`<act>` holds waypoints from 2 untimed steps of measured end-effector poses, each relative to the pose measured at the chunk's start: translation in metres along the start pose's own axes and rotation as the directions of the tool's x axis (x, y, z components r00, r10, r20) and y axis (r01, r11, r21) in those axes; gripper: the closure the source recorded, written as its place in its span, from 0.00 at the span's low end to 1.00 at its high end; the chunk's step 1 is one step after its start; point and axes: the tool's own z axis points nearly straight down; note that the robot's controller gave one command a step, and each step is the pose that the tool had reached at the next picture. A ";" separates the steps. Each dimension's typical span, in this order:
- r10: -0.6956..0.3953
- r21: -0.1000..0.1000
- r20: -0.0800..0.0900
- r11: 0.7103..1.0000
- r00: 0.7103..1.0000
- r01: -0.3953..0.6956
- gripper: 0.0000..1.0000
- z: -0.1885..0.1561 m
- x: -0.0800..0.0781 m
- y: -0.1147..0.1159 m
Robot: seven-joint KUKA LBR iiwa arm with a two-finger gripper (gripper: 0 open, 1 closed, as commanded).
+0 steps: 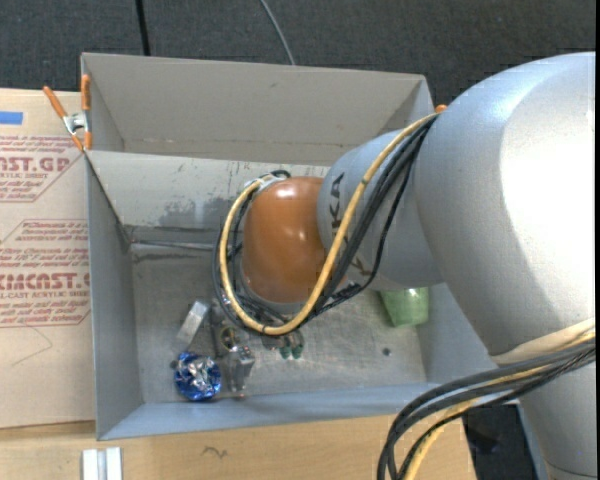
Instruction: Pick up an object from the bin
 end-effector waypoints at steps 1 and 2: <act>-0.116 0.000 0.002 0.993 0.993 0.116 0.00 0.000 0.001 0.045; -0.123 0.010 0.001 0.992 0.992 0.123 0.00 0.000 0.002 0.091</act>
Offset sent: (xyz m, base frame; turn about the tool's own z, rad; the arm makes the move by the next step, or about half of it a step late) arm -0.0101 0.0426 -0.0011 -0.1140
